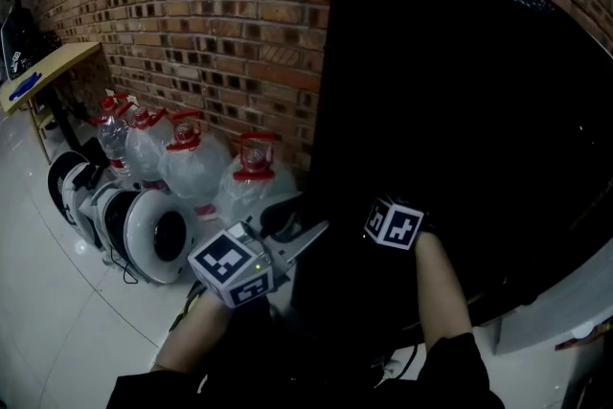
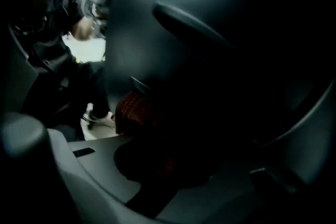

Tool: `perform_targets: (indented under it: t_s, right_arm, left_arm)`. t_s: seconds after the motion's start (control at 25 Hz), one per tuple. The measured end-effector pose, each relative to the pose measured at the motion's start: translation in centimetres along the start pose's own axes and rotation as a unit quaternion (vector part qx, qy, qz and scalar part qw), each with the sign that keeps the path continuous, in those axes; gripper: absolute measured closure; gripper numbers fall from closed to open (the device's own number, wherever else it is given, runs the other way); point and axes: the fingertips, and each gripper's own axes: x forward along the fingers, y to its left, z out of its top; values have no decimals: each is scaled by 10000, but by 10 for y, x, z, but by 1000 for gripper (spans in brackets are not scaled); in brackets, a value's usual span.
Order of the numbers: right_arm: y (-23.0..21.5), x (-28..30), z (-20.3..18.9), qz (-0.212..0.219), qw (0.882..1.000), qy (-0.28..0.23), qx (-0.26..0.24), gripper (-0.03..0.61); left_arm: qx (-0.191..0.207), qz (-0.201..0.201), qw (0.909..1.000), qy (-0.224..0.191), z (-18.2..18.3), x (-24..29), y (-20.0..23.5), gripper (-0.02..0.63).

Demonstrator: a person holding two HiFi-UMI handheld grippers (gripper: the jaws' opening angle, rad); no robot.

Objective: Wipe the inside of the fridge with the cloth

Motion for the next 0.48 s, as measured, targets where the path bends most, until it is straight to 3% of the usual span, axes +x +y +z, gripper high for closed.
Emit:
perform_targets:
  t_s: [0.2,0.48]
  right_arm:
    - [-18,3,-10,-101,9998,34,138,495]
    - [-65,13,-34,-839,9942,301,609,497]
  left_arm:
    - [-57,10,10000,-20,1,0,-2,402]
    - [-65,10,10000,-40,1,0,0,400]
